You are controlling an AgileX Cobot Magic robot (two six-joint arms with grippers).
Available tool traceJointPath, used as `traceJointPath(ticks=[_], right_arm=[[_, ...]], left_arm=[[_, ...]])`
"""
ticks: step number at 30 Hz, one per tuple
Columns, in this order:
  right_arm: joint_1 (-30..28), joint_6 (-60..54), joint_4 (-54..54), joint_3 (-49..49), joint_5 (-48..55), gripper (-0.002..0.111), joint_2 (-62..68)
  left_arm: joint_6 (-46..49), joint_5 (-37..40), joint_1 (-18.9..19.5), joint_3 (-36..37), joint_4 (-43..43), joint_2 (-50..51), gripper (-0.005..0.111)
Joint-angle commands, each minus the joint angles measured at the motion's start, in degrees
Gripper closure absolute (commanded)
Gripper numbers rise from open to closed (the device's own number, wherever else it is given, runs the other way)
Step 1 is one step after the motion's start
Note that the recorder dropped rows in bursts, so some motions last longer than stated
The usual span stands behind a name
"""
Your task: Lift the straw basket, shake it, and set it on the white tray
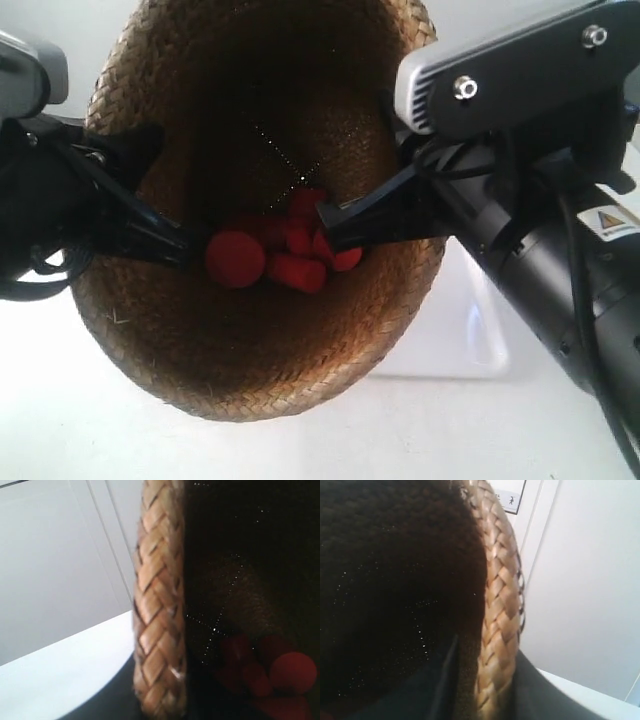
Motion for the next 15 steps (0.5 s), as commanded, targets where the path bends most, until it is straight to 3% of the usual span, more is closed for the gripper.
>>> traceJointPath(ticks=[1, 6, 8, 10, 11, 13, 15], right_arm=[[4.09, -8.33, 1.6, -0.21, 1.3, 0.108, -3.15], [18.36, -12.17, 1.01, -0.21, -0.45, 0.108, -11.68], [19.11, -11.53, -1.2, 0.51, -2.21, 0.108, -10.55], [11.68, -3.91, -4.74, 1.17, -9.7, 0.108, -4.05], [6.96, -1.16, -6.05, 0.89, -8.78, 0.108, -1.08], [-3.68, 4.13, -8.43, -0.74, -1.4, 0.108, 4.46], [-6.39, 4.6, -7.08, -1.49, 3.83, 0.108, 5.23]], left_arm=[[7.83, 1.05, -3.73, -0.24, -0.22, -3.19, 0.107], [12.41, 0.04, -17.44, 0.0, -1.21, -10.2, 0.107], [11.93, -2.79, -19.88, 1.46, 3.91, -9.42, 0.107], [1.88, -14.71, -14.58, 2.88, 7.88, -3.33, 0.107], [-0.79, -14.71, -9.22, 2.88, 8.91, -0.44, 0.107], [-3.92, -3.76, 2.17, 1.61, 9.91, 2.98, 0.107], [-3.95, 8.13, 7.88, 0.58, 9.52, 2.95, 0.107]])
